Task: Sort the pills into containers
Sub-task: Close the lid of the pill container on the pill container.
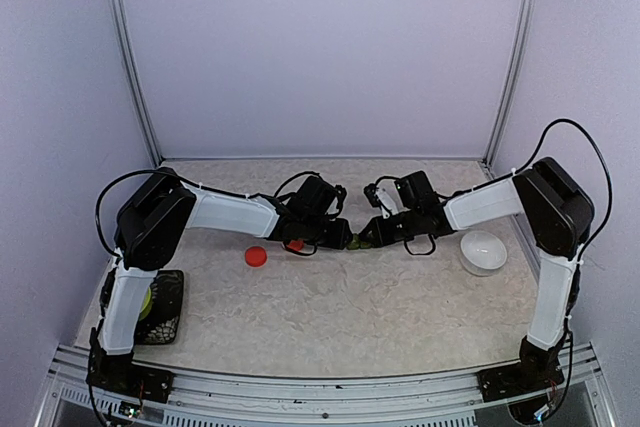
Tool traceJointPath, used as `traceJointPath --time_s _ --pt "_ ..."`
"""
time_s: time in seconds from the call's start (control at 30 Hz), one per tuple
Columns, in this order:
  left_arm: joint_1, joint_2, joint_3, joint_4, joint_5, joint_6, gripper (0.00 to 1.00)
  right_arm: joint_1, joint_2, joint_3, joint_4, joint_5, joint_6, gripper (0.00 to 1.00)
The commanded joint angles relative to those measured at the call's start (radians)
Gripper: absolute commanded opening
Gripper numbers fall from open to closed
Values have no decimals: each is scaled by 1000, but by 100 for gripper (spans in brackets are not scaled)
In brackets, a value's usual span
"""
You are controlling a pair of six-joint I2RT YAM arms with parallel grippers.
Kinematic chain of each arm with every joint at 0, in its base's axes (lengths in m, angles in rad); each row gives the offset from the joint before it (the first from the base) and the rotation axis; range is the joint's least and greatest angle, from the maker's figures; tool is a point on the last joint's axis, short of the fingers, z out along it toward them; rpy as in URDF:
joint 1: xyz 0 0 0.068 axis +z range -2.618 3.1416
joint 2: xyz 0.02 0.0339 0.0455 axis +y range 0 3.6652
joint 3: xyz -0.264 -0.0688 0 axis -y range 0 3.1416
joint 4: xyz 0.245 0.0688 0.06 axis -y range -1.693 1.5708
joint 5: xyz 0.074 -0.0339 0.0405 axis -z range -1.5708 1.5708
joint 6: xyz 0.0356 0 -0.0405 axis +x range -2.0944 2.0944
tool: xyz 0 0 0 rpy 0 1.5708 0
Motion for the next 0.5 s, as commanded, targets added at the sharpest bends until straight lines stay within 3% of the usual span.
traceJointPath --time_s 0.0,0.17,0.37,0.47 --pt "7 35 4 -34 11 2 33 -15 63 -93 -114 33 18 0" --pt "7 34 2 -34 7 5 32 -24 36 -83 -77 -27 -5 0" --pt "19 -5 4 -24 -8 9 34 -24 -132 -2 -71 -68 -21 0" --pt "25 -39 14 -26 -16 13 38 -24 -207 30 -89 -67 -25 7"
